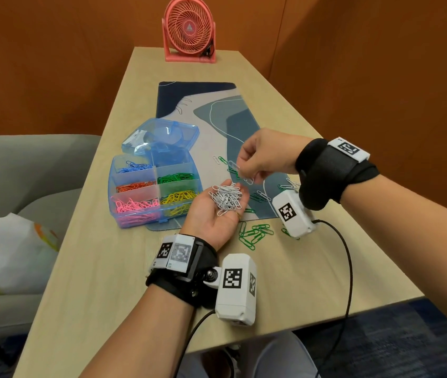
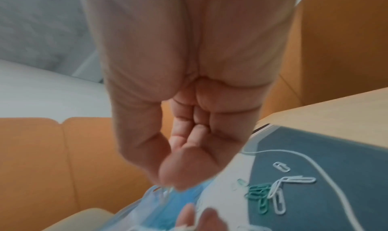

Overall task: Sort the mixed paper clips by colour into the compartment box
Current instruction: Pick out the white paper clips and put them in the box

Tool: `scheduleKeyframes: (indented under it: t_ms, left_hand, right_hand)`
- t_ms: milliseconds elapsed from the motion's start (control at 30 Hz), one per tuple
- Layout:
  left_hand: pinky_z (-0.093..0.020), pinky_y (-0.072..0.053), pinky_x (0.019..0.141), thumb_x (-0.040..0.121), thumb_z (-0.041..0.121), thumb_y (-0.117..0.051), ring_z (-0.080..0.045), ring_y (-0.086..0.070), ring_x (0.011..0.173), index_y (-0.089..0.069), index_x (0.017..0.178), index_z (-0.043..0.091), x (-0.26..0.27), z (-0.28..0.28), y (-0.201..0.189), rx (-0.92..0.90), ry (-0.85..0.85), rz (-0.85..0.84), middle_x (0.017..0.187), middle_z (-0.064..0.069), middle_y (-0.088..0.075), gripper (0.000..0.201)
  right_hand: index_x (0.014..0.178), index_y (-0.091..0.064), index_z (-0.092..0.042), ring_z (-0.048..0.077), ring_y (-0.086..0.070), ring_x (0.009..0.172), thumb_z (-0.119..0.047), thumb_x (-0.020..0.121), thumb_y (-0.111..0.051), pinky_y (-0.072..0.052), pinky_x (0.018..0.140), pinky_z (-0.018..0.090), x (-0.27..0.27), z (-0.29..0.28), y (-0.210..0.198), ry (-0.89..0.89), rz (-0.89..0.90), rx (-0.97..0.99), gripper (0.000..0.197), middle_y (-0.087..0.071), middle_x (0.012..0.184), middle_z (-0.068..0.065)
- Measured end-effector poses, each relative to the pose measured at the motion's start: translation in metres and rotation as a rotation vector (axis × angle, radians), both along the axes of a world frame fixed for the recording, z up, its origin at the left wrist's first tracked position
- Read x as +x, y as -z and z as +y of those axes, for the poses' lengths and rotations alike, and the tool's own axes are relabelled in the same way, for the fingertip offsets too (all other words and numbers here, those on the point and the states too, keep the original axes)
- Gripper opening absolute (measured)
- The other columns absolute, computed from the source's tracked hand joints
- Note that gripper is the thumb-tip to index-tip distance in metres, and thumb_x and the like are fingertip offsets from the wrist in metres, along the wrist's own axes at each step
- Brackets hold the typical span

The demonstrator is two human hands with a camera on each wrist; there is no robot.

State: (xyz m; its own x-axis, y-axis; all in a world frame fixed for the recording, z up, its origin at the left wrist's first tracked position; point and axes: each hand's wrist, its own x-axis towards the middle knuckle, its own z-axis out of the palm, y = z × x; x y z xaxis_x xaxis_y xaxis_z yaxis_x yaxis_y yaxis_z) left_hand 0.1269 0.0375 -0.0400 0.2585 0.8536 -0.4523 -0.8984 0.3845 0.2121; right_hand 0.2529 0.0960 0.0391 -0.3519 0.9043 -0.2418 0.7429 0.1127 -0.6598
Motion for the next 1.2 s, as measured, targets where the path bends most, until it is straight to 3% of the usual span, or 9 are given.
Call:
scheduleKeyframes:
  t_ms: [133, 233, 333, 533, 667, 767, 1033, 1200]
  left_hand:
    - [-0.041, -0.041, 0.1, 0.1, 0.01, -0.032, -0.029, -0.055, 0.087, -0.054, 0.093, -0.005, 0.0, 0.0, 0.0, 0.016, 0.018, 0.016, 0.093, -0.021, -0.056, 0.027]
    - [-0.044, -0.042, 0.095, 0.1, 0.012, -0.035, -0.031, -0.055, 0.084, -0.054, 0.092, -0.003, -0.001, 0.0, 0.0, -0.012, 0.018, 0.062, 0.092, -0.021, -0.055, 0.025]
    - [-0.043, -0.043, 0.094, 0.101, 0.013, -0.036, -0.031, -0.055, 0.084, -0.055, 0.094, -0.003, 0.0, 0.0, 0.0, -0.016, 0.026, 0.083, 0.093, -0.02, -0.056, 0.025]
    - [-0.041, -0.042, 0.097, 0.1, 0.014, -0.035, -0.029, -0.055, 0.084, -0.055, 0.095, -0.001, 0.001, 0.001, 0.002, -0.006, 0.033, 0.092, 0.091, -0.019, -0.056, 0.025]
    - [-0.042, -0.042, 0.095, 0.1, 0.013, -0.035, -0.03, -0.056, 0.085, -0.055, 0.097, -0.001, 0.001, 0.001, 0.002, -0.002, 0.031, 0.104, 0.093, -0.02, -0.056, 0.025]
    - [-0.042, -0.042, 0.095, 0.1, 0.013, -0.035, -0.03, -0.056, 0.085, -0.055, 0.096, 0.0, 0.0, 0.001, 0.002, 0.003, 0.035, 0.115, 0.093, -0.02, -0.056, 0.024]
    - [-0.042, -0.042, 0.096, 0.101, 0.015, -0.034, -0.03, -0.056, 0.085, -0.055, 0.095, -0.001, 0.0, 0.002, 0.002, 0.0, 0.032, 0.114, 0.093, -0.02, -0.056, 0.026]
    - [-0.042, -0.042, 0.092, 0.102, 0.018, -0.033, -0.03, -0.056, 0.086, -0.055, 0.097, -0.001, 0.0, 0.002, 0.002, -0.007, 0.024, 0.114, 0.094, -0.02, -0.057, 0.029]
  right_hand:
    - [0.084, -0.069, -0.005, 0.01, -0.061, 0.052, -0.007, 0.085, -0.068, -0.053, 0.054, 0.019, -0.002, 0.003, 0.0, -0.029, -0.047, -0.026, 0.002, -0.069, 0.066, 0.006]
    - [0.081, -0.068, -0.005, 0.014, -0.061, 0.054, -0.003, 0.088, -0.062, -0.058, 0.061, 0.025, 0.008, 0.023, 0.008, 0.079, -0.157, 0.067, 0.009, -0.067, 0.069, 0.01]
    - [0.094, -0.072, -0.005, 0.021, -0.063, 0.07, 0.004, 0.088, -0.054, -0.058, 0.079, 0.037, 0.015, 0.042, 0.019, 0.118, -0.367, 0.156, 0.021, -0.067, 0.08, 0.008]
    - [0.112, -0.07, -0.01, 0.026, -0.061, 0.106, 0.004, 0.089, -0.05, -0.048, 0.095, 0.033, 0.01, 0.057, 0.03, 0.032, -0.52, 0.255, 0.034, -0.067, 0.118, 0.01]
    - [0.134, -0.055, -0.013, 0.029, -0.052, 0.121, 0.004, 0.091, -0.042, -0.042, 0.101, 0.036, 0.002, 0.056, 0.03, -0.09, -0.637, 0.212, 0.047, -0.055, 0.135, 0.009]
    - [0.128, -0.06, -0.012, 0.028, -0.056, 0.115, 0.003, 0.09, -0.045, -0.044, 0.096, 0.032, 0.0, 0.057, 0.03, -0.176, -0.708, 0.207, 0.043, -0.06, 0.129, 0.008]
    - [0.101, -0.074, -0.007, 0.024, -0.064, 0.094, -0.014, 0.089, -0.06, -0.051, 0.083, 0.03, 0.001, 0.047, 0.037, -0.101, -0.608, 0.277, 0.02, -0.072, 0.103, 0.008]
    - [0.09, -0.067, -0.002, 0.02, -0.057, 0.063, -0.041, 0.083, -0.069, -0.047, 0.057, 0.028, -0.005, 0.044, 0.036, 0.034, -0.622, 0.253, 0.04, -0.066, 0.082, 0.009]
